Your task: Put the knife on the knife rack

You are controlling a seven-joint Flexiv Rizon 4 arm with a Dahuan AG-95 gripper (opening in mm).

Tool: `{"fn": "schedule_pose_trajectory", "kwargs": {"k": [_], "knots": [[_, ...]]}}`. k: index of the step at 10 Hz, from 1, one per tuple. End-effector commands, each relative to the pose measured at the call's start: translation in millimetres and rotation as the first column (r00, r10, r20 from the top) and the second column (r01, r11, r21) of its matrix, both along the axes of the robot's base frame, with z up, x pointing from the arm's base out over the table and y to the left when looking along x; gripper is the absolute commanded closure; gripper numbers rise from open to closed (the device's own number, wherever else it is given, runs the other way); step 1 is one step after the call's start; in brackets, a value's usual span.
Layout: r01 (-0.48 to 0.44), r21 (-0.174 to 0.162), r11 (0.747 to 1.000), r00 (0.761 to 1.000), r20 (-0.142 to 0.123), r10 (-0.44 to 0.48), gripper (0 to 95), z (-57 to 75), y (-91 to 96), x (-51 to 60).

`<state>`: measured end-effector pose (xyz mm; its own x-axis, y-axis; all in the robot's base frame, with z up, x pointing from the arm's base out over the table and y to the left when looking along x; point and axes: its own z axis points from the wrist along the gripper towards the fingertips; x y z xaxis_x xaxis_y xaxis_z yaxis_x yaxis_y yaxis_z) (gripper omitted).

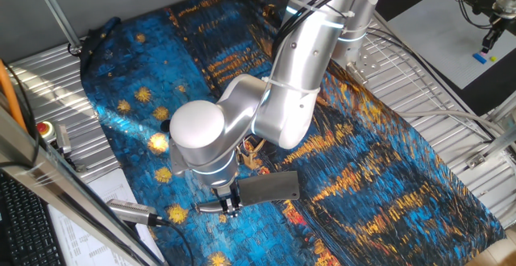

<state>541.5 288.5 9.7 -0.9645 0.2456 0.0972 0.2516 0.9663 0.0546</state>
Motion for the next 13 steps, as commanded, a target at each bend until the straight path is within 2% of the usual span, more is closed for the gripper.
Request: {"fn": "schedule_pose_trajectory", "kwargs": {"k": [1, 13], "knots": [[0.0, 0.0, 1.0, 1.0, -0.001, 0.0, 57.0, -0.4, 0.4, 0.3], [0.002, -0.027, 1.0, 1.0, 0.008, -0.002, 57.0, -3.7, 3.1, -1.5]]}}
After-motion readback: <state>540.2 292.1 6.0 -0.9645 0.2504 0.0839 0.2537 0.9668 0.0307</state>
